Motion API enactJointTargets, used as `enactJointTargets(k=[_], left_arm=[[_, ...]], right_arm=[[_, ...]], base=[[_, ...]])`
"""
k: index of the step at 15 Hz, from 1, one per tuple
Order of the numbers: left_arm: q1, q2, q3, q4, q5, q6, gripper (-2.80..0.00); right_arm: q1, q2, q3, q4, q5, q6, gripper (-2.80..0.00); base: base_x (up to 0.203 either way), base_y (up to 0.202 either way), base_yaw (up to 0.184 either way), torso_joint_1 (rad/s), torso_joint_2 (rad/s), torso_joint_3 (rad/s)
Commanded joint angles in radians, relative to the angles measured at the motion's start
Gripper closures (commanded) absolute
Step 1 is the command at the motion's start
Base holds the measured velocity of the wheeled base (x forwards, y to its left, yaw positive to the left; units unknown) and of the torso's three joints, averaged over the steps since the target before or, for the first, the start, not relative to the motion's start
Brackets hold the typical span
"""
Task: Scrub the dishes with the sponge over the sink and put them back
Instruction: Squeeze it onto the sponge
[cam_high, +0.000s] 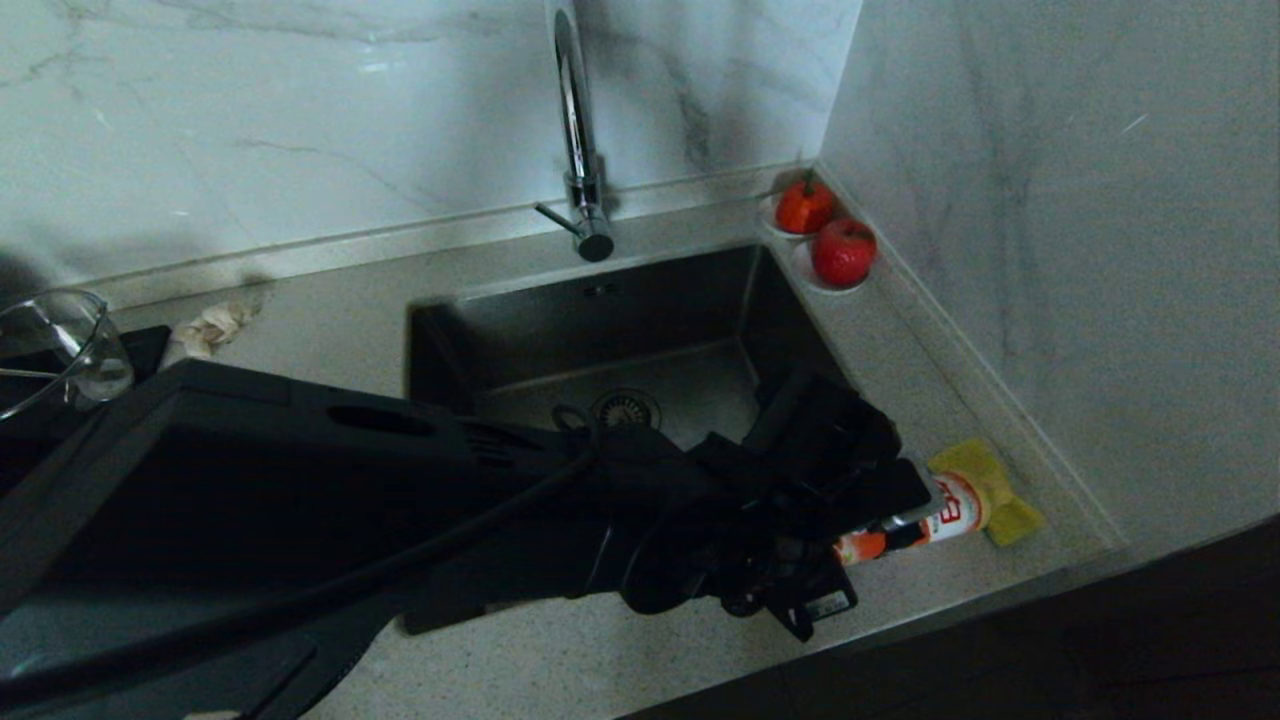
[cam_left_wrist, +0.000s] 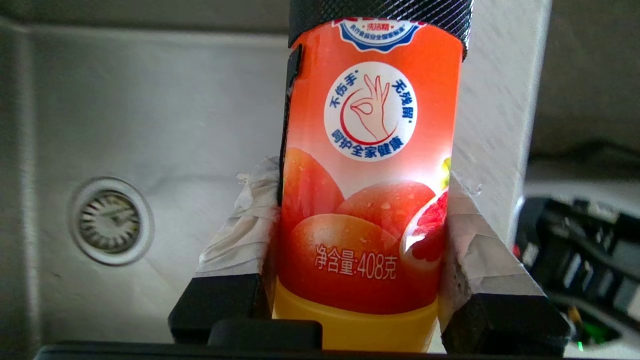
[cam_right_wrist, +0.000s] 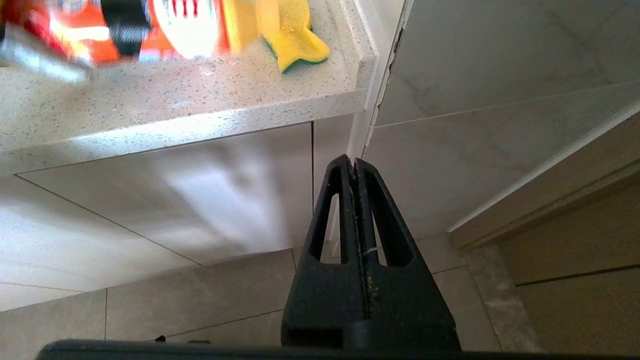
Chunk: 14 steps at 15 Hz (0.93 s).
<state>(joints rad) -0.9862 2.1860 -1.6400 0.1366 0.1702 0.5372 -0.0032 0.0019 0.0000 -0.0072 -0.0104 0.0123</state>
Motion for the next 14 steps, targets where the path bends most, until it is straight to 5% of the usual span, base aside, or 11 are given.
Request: enactJointTargets(k=[1, 8, 14], left_arm=[[0.011, 0.001, -0.054, 0.007, 0.0, 0.003, 0.0], [0.047, 0.15, -0.294, 0.132, 0.008, 0.002, 0.0], [0.072, 0.156, -0.294, 0.122, 0.008, 0.009, 0.0]], right_arm=[[0.0, 0.0, 0.0, 0.0, 0.001, 0.001, 0.0], [0.0, 0.0, 0.0, 0.0, 0.0, 0.0, 0.0], [0.0, 0.0, 0.0, 0.0, 0.0, 0.0, 0.0]], base=[[0.0, 0.0, 0.0, 0.0, 0.0, 0.0], [0.0, 0.0, 0.0, 0.0, 0.0, 0.0], [0.0, 0.0, 0.0, 0.0, 0.0, 0.0]])
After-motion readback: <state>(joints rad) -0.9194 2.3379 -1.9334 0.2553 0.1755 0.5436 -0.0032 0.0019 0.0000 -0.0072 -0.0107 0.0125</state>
